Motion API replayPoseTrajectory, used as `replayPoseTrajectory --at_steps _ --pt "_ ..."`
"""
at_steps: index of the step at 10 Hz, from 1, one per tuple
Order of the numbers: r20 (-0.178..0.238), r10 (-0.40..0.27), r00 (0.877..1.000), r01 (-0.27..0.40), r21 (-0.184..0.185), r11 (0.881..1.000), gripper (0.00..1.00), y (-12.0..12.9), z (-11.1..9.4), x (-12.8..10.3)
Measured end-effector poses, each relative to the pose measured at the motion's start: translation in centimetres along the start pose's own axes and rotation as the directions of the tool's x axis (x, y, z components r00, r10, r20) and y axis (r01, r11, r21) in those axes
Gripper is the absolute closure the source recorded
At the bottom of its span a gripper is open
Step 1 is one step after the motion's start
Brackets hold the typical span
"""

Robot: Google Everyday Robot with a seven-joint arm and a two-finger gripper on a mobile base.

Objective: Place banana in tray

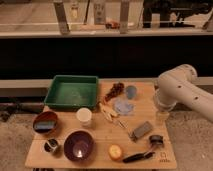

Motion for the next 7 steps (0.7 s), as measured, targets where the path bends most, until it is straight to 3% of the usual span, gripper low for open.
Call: replayPoseTrajectory --at_steps 4,7 --pt "-0.009 -0.054 0.999 0.054 0.006 0.999 0.20 -0.1 1.2 -1.5" --pt "-0.006 -0.108 0.994 0.109 0.009 0.994 0.20 -0.5 2.1 -5.1"
